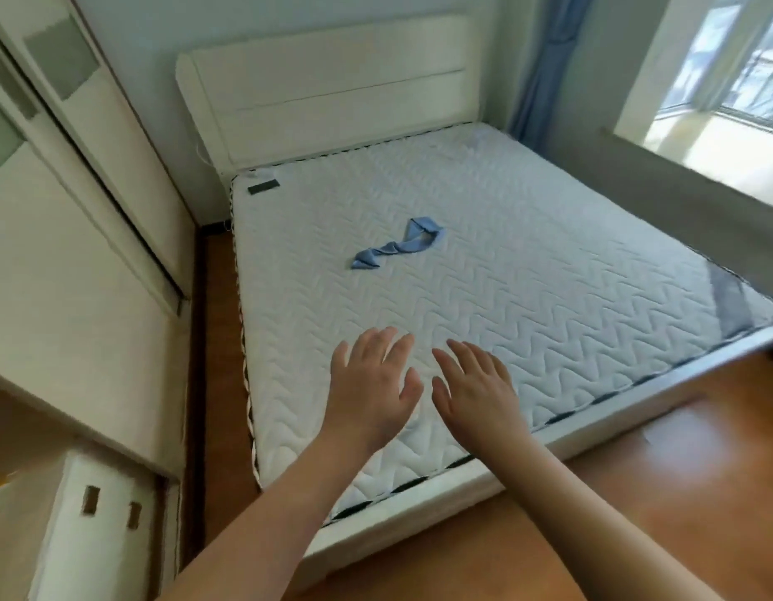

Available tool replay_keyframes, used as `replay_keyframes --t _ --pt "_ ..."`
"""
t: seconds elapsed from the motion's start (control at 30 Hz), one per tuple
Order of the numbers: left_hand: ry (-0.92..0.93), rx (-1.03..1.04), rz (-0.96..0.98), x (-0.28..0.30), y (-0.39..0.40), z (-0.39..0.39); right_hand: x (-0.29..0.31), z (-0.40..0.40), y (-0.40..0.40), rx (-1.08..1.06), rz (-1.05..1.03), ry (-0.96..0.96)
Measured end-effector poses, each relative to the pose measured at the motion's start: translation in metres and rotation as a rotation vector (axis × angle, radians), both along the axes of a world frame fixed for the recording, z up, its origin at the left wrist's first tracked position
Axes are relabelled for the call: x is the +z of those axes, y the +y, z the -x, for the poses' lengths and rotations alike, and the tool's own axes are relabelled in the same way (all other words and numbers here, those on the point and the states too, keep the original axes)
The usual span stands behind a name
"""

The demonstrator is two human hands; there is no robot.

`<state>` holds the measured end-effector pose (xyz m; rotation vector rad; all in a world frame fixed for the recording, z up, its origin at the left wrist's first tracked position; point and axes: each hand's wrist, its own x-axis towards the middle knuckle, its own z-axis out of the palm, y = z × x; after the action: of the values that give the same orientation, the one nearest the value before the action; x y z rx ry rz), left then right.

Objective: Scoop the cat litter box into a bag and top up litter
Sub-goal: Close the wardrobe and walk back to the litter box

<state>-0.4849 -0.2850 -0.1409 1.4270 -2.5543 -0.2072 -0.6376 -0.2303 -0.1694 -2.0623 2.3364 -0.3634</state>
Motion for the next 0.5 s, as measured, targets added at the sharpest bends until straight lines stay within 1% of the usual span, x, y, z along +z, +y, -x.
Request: replay_keyframes --t 0.1,0.17,0.23,0.4,0.5 --pt "0.059 -0.15 0.075 0.001 0.007 0.069 -0.002 0.056 0.028 -0.15 0.002 -0.004" --pt "0.057 -0.208 0.089 -0.001 0.009 0.1 -0.003 0.077 0.038 -0.201 0.022 -0.011" --pt "0.05 -0.318 0.075 -0.008 0.011 0.14 -0.007 0.106 0.053 -0.303 -0.001 -0.01" --pt "-0.011 -0.554 0.011 -0.022 0.014 0.228 -0.018 0.176 0.08 -0.518 -0.099 -0.004" --pt "-0.093 -0.714 -0.01 -0.023 0.011 0.276 -0.016 0.211 0.094 -0.643 -0.134 0.012"
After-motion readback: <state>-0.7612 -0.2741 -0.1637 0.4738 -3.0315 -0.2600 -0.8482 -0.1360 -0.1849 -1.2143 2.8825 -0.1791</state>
